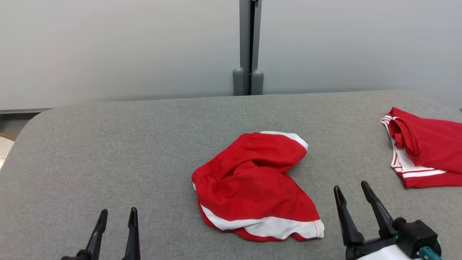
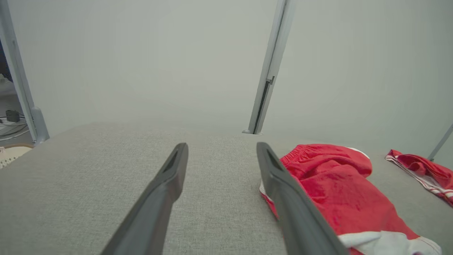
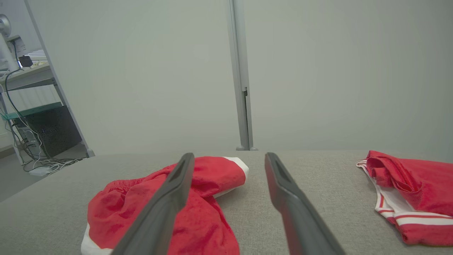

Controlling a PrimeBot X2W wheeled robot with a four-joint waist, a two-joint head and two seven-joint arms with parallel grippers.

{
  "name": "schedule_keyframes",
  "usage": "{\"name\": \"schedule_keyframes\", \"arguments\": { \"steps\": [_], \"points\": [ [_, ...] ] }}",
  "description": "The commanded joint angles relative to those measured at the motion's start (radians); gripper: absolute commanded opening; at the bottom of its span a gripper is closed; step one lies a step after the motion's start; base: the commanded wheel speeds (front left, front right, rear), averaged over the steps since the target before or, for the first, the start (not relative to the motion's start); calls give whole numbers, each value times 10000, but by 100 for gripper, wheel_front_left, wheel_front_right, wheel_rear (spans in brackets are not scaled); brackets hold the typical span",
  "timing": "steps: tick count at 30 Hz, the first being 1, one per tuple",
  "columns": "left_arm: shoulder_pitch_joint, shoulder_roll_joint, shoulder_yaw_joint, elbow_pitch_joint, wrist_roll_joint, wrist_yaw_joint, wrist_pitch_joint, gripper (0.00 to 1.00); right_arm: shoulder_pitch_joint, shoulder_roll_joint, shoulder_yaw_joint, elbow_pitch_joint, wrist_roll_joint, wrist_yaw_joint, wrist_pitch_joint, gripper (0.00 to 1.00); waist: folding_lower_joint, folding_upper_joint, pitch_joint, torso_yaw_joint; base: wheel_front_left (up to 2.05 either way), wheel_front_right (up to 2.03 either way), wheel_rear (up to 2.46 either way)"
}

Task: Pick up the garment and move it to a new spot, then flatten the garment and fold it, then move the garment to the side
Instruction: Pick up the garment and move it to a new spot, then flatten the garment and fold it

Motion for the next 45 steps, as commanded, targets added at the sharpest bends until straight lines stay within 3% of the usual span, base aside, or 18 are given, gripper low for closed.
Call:
{"name": "schedule_keyframes", "arguments": {
  "steps": [1,7,19,33,40,41,42,43,44,45],
  "points": [
    [213,-129,186,-62,412,-109,-12,100,217,-52,-11,47,-39,-5,-5,100,1,0,-194,192,0,0,0],
    [885,-717,881,-60,1511,-363,-15,100,900,27,-144,191,-78,-5,-5,100,1,0,-292,294,0,0,0],
    [714,-834,789,-97,1917,-314,-15,100,1236,76,-210,634,104,-5,-5,100,1,0,-167,443,0,0,0],
    [513,-833,206,28,2187,-170,-15,100,-565,-383,1565,4467,2201,-5,130,100,1,0,183,975,0,0,0],
    [357,-834,1,4,2198,-99,-16,100,-1339,-754,2040,5294,3183,-3,294,100,1,0,405,1168,0,0,0],
    [358,-832,-26,3,2199,-87,-16,100,-1420,-813,2163,5373,3288,-3,384,95,1,0,437,1196,0,0,0],
    [344,-832,-58,13,2194,-78,-14,100,-1491,-852,2312,5456,3406,-5,505,77,1,0,472,1222,0,0,0],
    [320,-835,-82,24,2174,-69,-16,100,-1525,-875,2455,5527,3501,-3,601,53,1,0,506,1243,0,0,0],
    [301,-832,-105,29,2156,-53,-16,100,-1559,-887,2620,5581,3621,-3,698,42,1,0,547,1261,0,0,0],
    [264,-834,-129,29,2134,-28,-16,100,-1588,-910,2753,5619,3753,-3,785,22,1,0,601,1278,0,0,0]
  ]
}}
